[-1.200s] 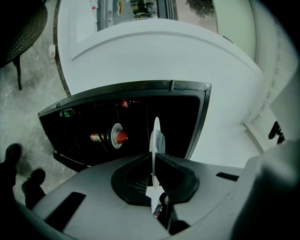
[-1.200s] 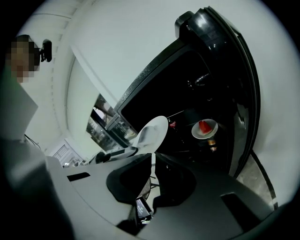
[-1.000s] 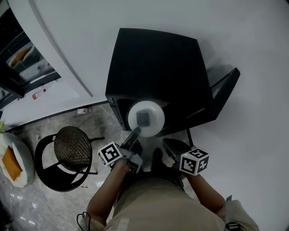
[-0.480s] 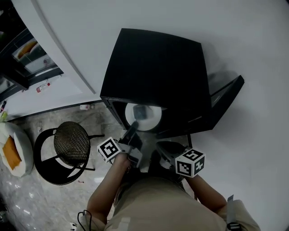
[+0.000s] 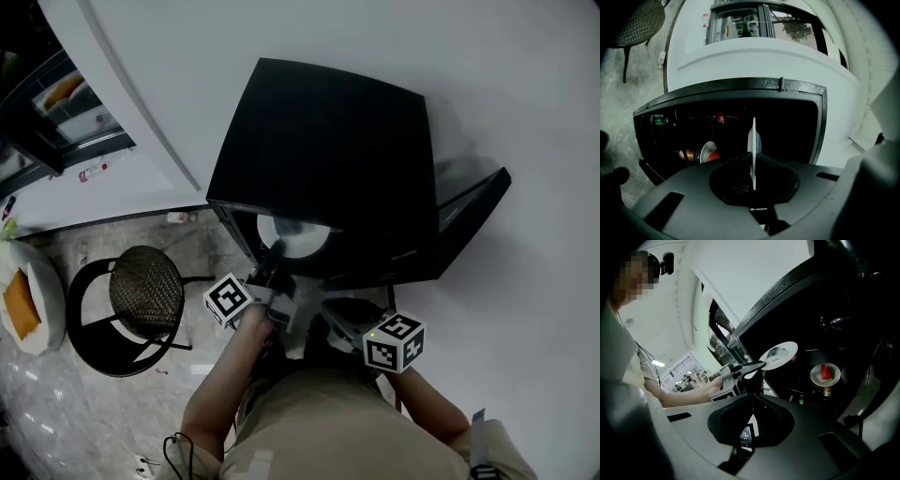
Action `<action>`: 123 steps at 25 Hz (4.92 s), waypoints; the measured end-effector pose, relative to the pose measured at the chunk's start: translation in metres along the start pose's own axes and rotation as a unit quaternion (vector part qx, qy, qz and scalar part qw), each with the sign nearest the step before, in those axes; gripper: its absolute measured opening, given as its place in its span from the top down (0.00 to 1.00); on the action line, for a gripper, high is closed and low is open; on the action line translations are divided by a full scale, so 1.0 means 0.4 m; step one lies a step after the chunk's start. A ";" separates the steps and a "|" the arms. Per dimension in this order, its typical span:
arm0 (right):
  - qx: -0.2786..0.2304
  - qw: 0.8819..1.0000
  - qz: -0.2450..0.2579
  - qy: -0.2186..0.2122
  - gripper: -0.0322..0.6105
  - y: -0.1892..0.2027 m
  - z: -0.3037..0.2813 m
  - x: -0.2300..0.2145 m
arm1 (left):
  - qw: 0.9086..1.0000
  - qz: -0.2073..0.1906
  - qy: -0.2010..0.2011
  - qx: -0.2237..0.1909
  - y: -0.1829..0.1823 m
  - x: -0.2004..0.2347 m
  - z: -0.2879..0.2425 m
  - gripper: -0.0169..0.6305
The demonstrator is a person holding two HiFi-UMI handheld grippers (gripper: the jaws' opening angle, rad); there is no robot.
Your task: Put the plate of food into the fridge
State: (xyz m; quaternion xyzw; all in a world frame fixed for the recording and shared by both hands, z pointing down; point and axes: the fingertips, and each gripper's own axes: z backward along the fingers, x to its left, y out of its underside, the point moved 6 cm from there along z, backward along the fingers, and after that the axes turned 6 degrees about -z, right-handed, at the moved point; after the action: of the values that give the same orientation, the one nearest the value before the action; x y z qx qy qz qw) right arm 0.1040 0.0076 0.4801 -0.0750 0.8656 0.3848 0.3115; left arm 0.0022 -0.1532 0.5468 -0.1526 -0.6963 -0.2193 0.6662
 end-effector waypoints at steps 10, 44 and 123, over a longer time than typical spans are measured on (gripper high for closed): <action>0.005 1.000 -0.001 -0.003 0.92 0.000 0.004 -0.009 | 0.999 0.021 0.006 -0.032 -0.012 0.017 -0.036 0.95; 0.014 1.000 0.000 0.005 0.92 -0.002 -0.004 -0.025 | 0.996 -0.080 0.045 -0.007 -0.058 -0.003 -0.093 0.73; 0.029 1.000 0.001 0.012 0.92 0.001 -0.012 -0.027 | 0.976 -0.206 -0.019 0.063 -0.091 0.041 -0.176 0.75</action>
State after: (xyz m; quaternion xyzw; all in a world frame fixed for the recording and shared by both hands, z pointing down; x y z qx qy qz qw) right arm 0.1100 0.0033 0.4893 -0.0696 0.8802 0.3587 0.3028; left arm 0.0434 -0.2215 0.5604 0.0323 -0.7377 -0.3049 0.6014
